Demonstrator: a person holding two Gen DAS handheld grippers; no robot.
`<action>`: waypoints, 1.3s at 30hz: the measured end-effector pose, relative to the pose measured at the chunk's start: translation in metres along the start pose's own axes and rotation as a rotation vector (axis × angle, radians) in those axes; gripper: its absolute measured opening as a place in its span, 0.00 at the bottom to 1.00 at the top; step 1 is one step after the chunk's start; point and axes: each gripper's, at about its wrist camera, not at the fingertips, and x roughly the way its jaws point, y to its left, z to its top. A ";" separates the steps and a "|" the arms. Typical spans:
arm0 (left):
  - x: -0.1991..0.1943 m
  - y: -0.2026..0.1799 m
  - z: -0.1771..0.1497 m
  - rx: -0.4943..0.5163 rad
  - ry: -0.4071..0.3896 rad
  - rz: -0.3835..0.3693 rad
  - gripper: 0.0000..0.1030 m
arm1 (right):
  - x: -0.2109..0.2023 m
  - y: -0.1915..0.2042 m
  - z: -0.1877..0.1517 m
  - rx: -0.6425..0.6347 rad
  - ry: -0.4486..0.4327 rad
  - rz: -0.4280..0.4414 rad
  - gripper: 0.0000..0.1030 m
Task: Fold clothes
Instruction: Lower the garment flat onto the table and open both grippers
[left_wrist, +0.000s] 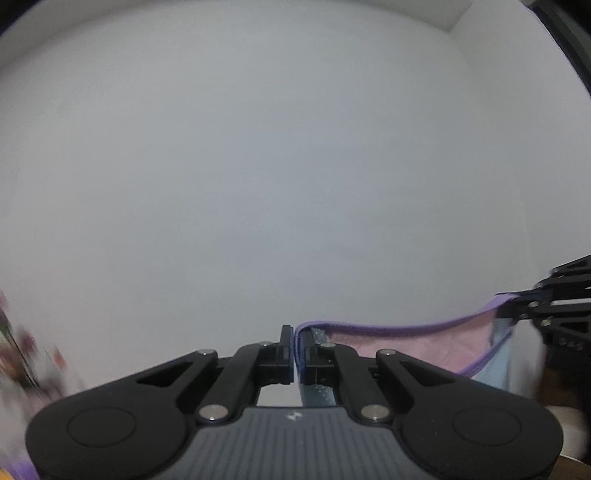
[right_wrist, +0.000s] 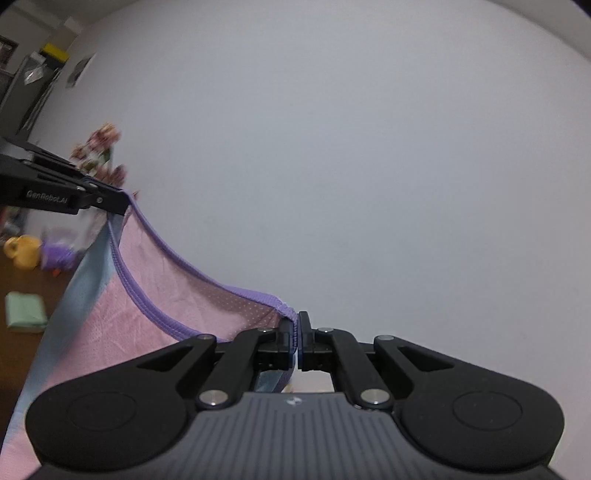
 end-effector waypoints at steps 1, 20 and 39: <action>-0.008 0.004 0.012 -0.012 -0.060 0.012 0.01 | -0.001 -0.001 0.011 -0.002 -0.041 -0.026 0.01; -0.146 -0.028 -0.269 -0.244 0.694 -0.190 0.14 | -0.082 0.114 -0.186 -0.002 0.501 0.337 0.30; -0.070 -0.030 -0.290 -0.261 0.761 -0.064 0.53 | -0.010 0.153 -0.264 0.303 0.577 0.311 0.48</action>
